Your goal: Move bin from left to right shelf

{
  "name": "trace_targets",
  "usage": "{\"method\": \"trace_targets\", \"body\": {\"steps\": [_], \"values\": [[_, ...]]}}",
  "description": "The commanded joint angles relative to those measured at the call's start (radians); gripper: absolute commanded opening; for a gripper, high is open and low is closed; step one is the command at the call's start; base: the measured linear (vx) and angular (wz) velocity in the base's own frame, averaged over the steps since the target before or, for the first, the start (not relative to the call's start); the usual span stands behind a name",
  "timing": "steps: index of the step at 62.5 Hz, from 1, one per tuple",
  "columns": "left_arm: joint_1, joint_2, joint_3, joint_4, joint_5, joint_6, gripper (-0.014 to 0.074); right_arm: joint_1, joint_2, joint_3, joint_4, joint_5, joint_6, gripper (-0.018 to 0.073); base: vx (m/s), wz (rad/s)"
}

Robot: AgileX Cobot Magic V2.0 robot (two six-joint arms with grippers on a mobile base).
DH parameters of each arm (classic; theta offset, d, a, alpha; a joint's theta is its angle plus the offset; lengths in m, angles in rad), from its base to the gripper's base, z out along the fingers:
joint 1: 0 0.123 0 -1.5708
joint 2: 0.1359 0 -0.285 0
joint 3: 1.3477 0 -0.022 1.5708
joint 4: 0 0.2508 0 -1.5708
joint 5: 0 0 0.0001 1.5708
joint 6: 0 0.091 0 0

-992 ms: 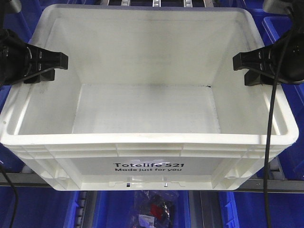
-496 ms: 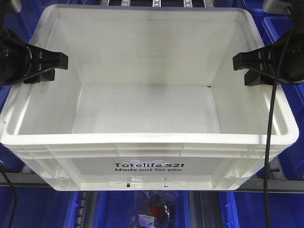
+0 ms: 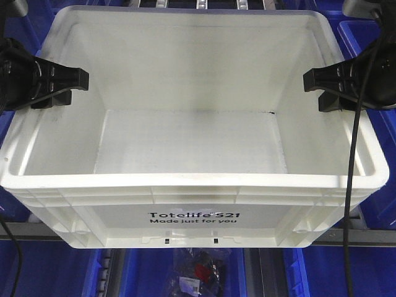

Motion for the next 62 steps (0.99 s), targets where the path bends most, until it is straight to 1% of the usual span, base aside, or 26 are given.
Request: {"method": "trace_targets", "body": {"steps": [1, 62], "values": [[0.013, -0.054, -0.039, 0.098, -0.075, 0.046, 0.0056, -0.018, -0.04, -0.039, -0.128, -0.088, -0.009, -0.0008, -0.05, -0.03], [0.013, -0.054, -0.039, 0.098, -0.075, 0.046, 0.0056, -0.018, -0.04, -0.039, -0.128, -0.088, -0.009, -0.0008, -0.12, -0.1]]}}
